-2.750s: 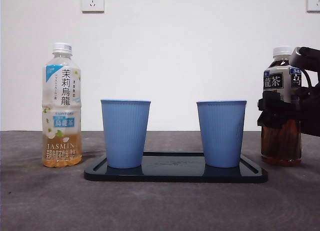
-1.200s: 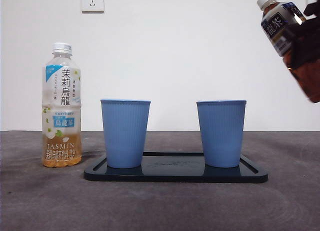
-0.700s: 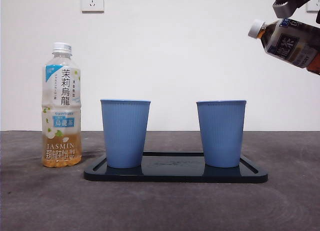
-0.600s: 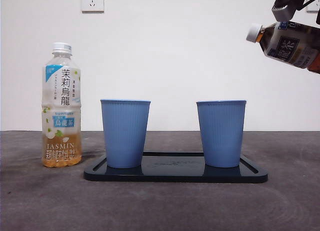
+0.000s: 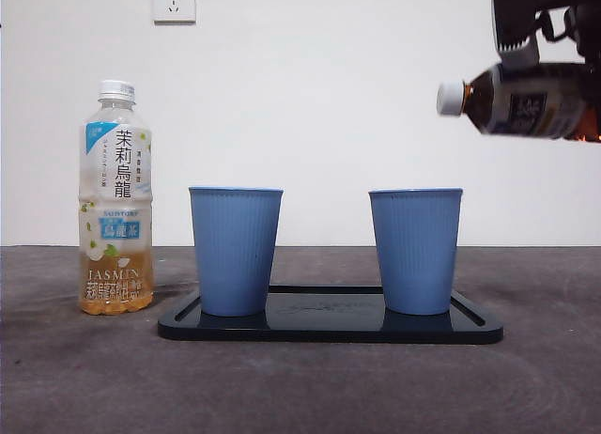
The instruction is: Pour the drink into the cup
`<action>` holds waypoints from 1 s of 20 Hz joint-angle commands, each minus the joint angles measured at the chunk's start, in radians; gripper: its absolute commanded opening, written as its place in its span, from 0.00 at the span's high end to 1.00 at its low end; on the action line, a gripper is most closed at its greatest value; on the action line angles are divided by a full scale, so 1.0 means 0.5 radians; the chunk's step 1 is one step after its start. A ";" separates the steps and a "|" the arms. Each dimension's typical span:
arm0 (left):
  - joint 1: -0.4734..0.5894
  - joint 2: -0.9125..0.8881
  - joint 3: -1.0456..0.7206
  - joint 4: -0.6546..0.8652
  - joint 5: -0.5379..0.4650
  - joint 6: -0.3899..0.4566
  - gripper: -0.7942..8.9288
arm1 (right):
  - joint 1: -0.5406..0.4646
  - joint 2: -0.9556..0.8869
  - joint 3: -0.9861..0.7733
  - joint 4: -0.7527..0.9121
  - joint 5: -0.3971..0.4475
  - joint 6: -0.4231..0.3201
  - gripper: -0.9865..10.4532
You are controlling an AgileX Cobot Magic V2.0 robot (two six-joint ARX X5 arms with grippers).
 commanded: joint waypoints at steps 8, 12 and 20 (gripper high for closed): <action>-0.010 0.002 0.036 0.033 0.004 0.014 0.44 | 0.079 0.159 0.076 0.114 0.131 -0.110 0.83; -0.010 0.002 0.036 0.033 0.004 0.014 0.44 | 0.079 0.159 0.076 0.118 0.130 -0.110 0.83; -0.010 0.002 0.036 0.033 0.004 0.014 0.44 | 0.069 0.113 0.080 0.153 -0.014 0.405 0.83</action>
